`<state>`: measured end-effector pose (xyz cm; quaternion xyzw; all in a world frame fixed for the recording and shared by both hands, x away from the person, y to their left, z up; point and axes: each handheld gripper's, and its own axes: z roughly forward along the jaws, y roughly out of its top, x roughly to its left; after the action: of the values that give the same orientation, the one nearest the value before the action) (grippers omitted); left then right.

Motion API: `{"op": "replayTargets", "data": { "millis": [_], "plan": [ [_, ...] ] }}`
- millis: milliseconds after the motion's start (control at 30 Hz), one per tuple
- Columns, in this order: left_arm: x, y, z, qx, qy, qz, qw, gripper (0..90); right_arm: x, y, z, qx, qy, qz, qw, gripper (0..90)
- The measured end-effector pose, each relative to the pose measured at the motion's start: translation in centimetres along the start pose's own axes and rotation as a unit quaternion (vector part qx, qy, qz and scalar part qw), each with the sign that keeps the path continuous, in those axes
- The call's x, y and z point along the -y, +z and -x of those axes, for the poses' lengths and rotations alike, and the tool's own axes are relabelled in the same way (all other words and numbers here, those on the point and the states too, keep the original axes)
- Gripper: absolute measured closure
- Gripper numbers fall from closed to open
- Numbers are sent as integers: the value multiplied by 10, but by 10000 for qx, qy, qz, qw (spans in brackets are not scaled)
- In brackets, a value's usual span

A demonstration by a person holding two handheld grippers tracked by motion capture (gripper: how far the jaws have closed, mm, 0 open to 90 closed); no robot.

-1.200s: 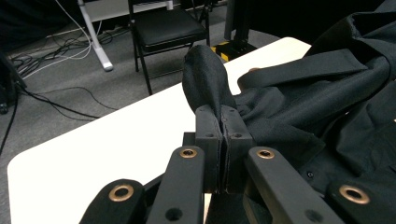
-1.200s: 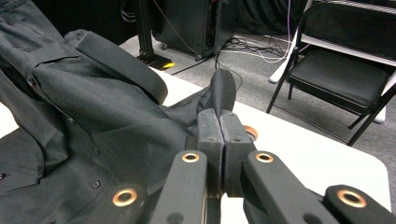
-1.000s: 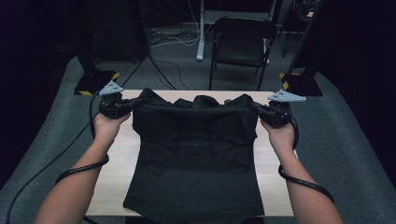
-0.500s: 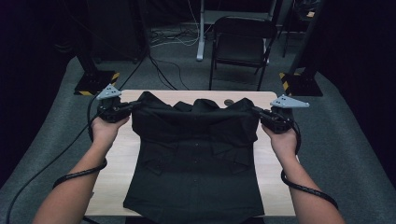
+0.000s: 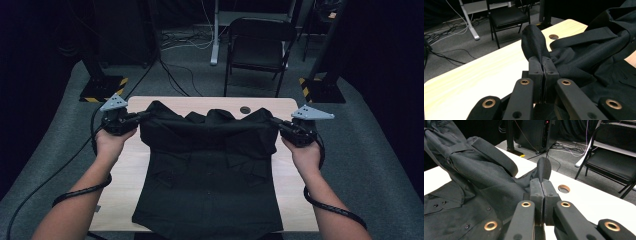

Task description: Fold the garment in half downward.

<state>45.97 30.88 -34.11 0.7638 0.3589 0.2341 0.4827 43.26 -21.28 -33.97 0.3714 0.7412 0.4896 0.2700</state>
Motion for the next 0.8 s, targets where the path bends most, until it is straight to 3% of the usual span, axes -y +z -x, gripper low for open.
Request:
{"op": "replayTargets", "data": {
  "millis": [800],
  "plan": [
    [17, -13, 6, 161, -15, 26, 9999, 873, 13, -10, -10, -195, -66, -67, 9998, 891]
  ]
}}
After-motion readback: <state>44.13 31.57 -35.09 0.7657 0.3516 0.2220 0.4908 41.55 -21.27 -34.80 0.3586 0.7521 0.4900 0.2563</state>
